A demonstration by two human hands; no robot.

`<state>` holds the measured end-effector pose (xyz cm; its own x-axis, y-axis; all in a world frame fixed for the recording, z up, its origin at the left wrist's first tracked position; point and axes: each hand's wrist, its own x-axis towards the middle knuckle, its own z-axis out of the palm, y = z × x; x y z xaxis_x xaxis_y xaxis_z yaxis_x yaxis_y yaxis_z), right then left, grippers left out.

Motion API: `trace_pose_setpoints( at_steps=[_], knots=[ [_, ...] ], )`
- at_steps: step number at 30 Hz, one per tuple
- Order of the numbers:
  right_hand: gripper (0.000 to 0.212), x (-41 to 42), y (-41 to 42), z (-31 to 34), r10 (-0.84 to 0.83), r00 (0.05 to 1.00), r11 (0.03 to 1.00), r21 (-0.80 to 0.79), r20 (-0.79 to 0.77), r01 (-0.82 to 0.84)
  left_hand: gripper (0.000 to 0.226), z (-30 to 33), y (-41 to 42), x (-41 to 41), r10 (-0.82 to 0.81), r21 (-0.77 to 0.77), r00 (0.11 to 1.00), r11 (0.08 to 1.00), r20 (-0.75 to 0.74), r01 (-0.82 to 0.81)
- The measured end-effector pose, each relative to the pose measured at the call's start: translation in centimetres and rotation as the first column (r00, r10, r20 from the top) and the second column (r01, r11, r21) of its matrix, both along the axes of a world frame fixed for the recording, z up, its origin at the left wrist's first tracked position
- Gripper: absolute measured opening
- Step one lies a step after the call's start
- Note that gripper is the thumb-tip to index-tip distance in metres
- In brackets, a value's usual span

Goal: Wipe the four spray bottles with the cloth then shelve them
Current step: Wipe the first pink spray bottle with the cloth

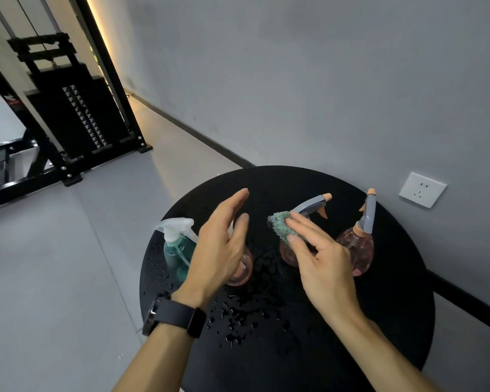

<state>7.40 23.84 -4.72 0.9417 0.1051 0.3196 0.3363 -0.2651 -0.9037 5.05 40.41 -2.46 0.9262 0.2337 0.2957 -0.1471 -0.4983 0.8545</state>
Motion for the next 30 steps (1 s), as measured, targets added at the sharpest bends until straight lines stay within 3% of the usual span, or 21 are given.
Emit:
trace_pose_setpoints(
  at_steps=[4, 9, 12, 17, 20, 30],
  knots=[
    [0.032, 0.9, -1.3, -0.1, -0.065, 0.997, 0.998, -0.011, 0.046, 0.066, 0.046, -1.0, -2.3, 1.6, -0.06, 0.096, 0.998, 0.994, 0.021, 0.058],
    [0.032, 2.0, -2.9, -1.4, -0.093, 0.93, 0.946, -0.259, 0.356, 0.194, 0.053, -3.0, -4.7, 3.6, -0.062, 0.148, 0.996, 0.987, -0.058, 0.07],
    [0.034, 2.4, -3.5, -2.2, -0.063, 0.904, 0.932, -0.299, 0.422, 0.204, 0.056, -4.3, -5.7, 4.7, -0.018, 0.106, 0.995, 0.994, -0.102, 0.029],
    [0.032, 2.7, -4.9, -2.3, -0.11, 0.915, 0.931, -0.283, 0.388, 0.232, 0.058, -5.9, -7.6, 6.3, 0.087, 0.007, 0.983, 0.996, -0.163, -0.087],
    [0.032, 2.9, -5.9, -2.5, -0.154, 0.923, 0.936, -0.247, 0.352, 0.25, 0.06, -6.9, -8.8, 7.2, 0.07, -0.068, 0.969, 0.994, -0.238, -0.088],
    [0.037, 3.3, -7.1, -3.2, -0.161, 0.939, 0.951, -0.208, 0.304, 0.23, 0.023, -8.6, -10.5, 9.2, 0.059, -0.195, 0.959, 0.974, -0.277, -0.116]
  ],
)
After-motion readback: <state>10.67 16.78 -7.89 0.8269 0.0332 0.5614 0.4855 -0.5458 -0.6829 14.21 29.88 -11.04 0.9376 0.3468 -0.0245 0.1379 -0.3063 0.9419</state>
